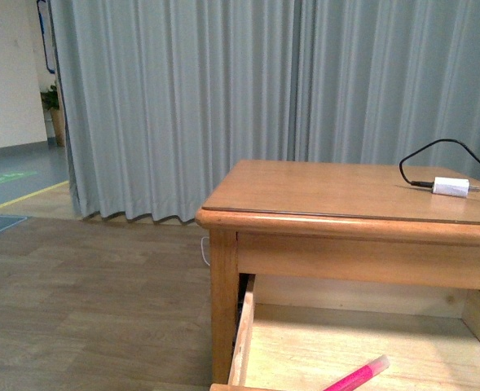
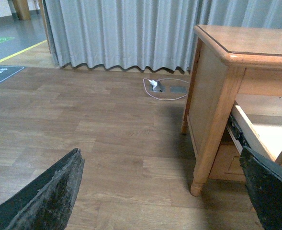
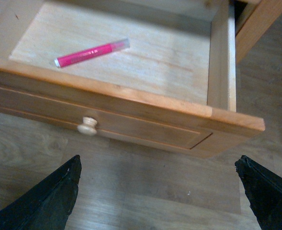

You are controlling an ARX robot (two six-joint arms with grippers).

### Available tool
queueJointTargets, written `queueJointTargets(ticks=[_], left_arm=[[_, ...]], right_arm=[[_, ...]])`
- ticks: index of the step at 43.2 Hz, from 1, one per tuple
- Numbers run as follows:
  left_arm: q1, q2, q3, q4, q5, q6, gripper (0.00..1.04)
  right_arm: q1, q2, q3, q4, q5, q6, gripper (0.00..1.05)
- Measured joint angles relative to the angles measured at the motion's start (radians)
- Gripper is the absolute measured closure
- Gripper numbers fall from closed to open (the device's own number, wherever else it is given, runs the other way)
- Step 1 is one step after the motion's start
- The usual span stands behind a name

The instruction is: Place pink marker in drawer with both arms

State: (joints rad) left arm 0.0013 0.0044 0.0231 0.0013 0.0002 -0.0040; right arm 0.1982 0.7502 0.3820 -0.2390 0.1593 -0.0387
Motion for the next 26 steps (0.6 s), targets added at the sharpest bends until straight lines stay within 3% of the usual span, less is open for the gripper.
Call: queueJointTargets(ticks=[9,19,26], left_arm=[[0.000,0.000,0.000,0.000,0.000,0.000,0.06],[0.000,0.000,0.000,0.000,0.000,0.000,0.06],[0.000,0.000,0.000,0.000,0.000,0.000,0.06]], right_arm=[[-0.090,0.248,-0.045,0.212,-0.082,-0.029,0.08],[-0.066,0.635,-0.049,0.650,-0.098,-0.008,0.08],[-0.072,0.836,-0.026,0.863,-0.068,0.010,0.08]])
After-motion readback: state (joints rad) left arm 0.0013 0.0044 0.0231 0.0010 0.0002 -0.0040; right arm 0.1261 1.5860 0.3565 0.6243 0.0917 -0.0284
